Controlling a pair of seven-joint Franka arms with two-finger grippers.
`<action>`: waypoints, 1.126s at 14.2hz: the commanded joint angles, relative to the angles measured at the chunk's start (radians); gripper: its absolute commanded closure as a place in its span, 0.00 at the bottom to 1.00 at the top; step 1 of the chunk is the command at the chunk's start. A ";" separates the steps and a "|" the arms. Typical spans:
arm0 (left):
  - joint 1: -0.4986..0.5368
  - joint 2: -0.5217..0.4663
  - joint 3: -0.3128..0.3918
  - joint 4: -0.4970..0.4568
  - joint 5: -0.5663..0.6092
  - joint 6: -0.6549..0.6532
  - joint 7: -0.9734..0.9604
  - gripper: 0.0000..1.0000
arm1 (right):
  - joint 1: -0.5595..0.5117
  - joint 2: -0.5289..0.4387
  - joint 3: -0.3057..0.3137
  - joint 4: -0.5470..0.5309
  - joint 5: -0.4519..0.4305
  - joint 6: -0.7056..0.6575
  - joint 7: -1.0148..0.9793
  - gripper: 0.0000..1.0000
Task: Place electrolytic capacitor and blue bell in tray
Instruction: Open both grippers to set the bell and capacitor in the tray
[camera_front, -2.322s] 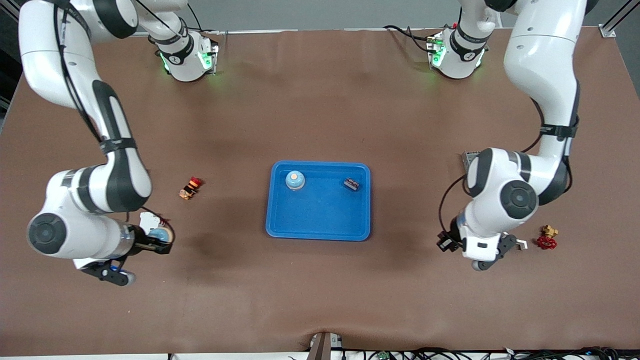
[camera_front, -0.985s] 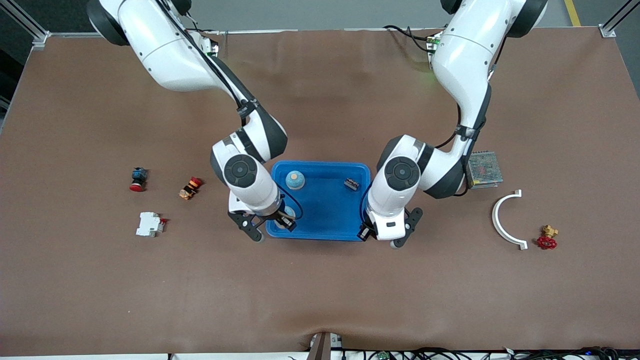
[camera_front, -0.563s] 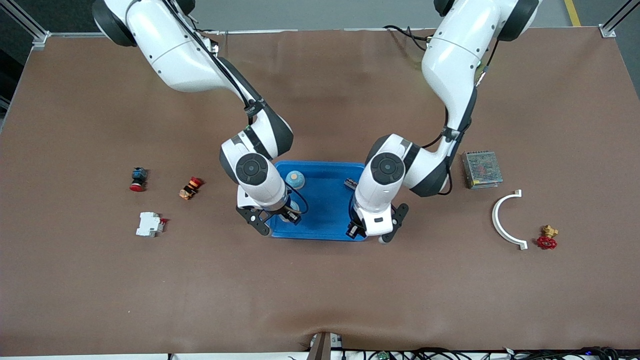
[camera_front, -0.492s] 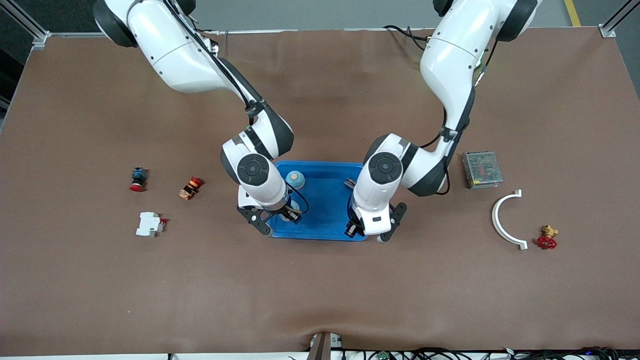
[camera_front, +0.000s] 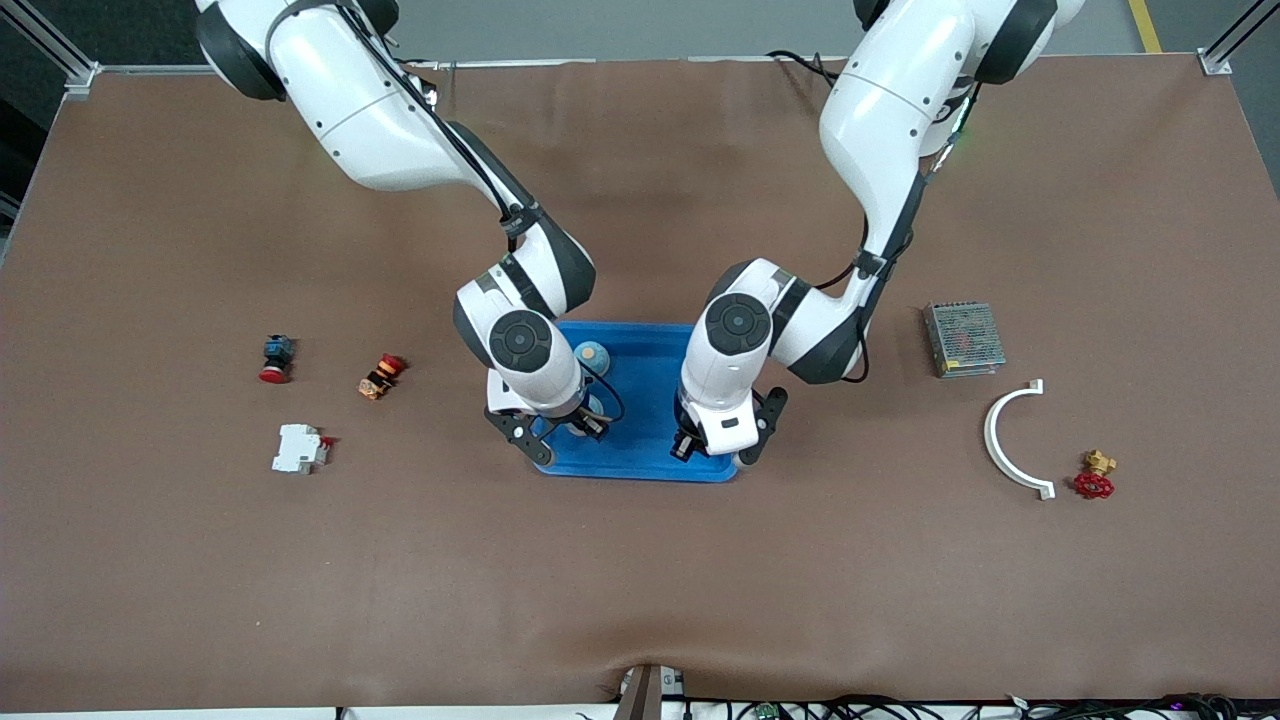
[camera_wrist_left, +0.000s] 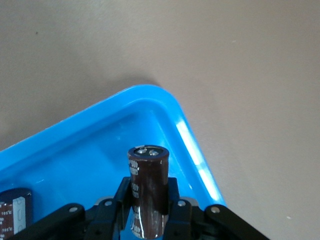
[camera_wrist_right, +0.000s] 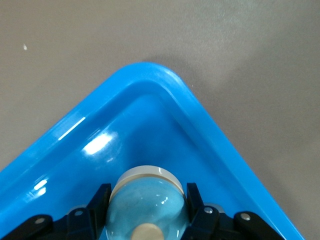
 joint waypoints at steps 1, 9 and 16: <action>-0.014 -0.002 0.014 -0.036 0.020 0.005 -0.032 1.00 | 0.017 0.004 -0.012 -0.007 -0.004 0.015 0.018 1.00; -0.012 -0.005 0.014 -0.094 0.020 -0.004 -0.032 1.00 | 0.033 0.024 -0.014 -0.005 -0.004 0.019 0.018 1.00; -0.012 -0.035 0.016 -0.083 0.021 -0.016 -0.022 0.00 | 0.040 0.036 -0.014 -0.002 -0.004 0.019 0.018 1.00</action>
